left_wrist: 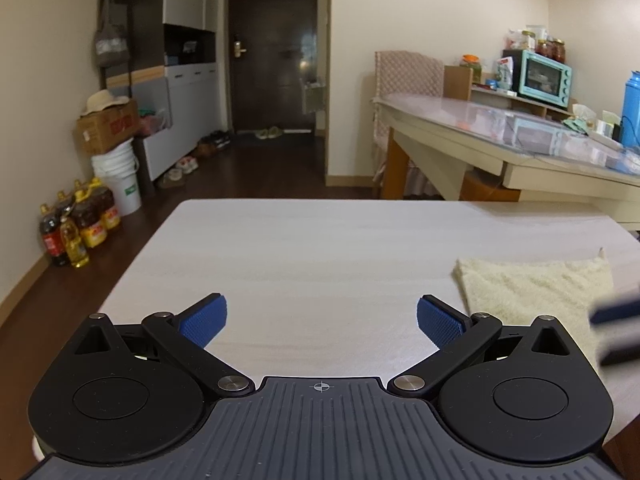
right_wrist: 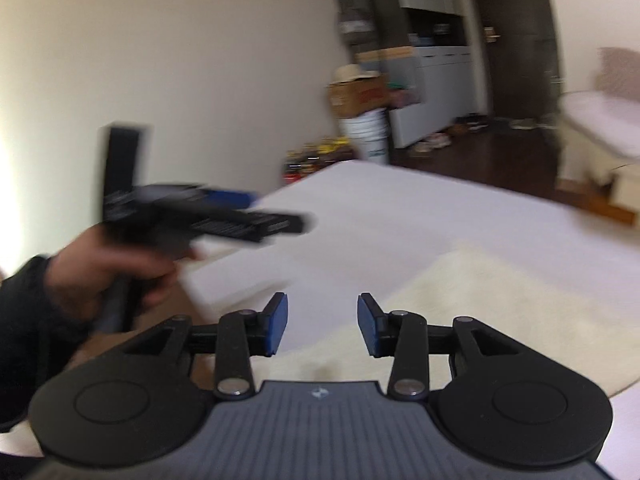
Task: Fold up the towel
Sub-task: 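Lift the towel tip with the right gripper while the left gripper approaches the towel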
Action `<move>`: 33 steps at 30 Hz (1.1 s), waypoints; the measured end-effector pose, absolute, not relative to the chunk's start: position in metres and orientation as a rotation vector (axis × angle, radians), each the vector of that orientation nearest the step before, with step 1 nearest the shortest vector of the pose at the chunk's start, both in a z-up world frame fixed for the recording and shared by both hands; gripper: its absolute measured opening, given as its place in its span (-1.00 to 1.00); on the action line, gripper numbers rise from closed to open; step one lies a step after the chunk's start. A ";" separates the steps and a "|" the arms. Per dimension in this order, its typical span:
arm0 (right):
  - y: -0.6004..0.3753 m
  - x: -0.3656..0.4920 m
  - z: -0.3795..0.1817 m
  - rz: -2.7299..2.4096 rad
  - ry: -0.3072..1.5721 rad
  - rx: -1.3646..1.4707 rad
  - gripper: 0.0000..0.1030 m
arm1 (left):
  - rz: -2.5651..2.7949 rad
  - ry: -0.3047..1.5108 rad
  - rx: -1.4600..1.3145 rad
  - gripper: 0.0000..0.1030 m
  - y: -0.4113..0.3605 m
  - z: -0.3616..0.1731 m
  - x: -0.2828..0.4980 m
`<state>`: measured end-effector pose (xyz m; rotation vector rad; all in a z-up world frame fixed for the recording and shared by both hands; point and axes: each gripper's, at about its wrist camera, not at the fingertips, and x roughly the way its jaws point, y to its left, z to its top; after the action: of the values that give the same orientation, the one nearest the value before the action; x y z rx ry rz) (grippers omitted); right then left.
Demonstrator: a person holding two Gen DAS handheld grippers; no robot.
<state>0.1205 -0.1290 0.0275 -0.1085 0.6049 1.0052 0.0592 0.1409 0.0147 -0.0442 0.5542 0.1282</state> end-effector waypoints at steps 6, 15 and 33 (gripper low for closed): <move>-0.095 0.182 0.018 0.928 0.624 -0.275 -0.17 | 0.087 0.559 -0.026 1.00 0.131 0.004 0.065; -0.027 0.214 -0.012 0.942 0.630 -0.496 -0.17 | 0.059 0.585 -0.026 1.00 0.130 -0.007 0.072; -0.083 0.163 0.030 0.974 0.471 -0.300 -0.82 | 0.049 0.576 -0.001 1.00 0.123 -0.004 0.073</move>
<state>0.1632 -0.0826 0.0299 -0.2996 0.4706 0.9740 0.0730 0.1229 -0.0043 -0.0014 0.5765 0.0487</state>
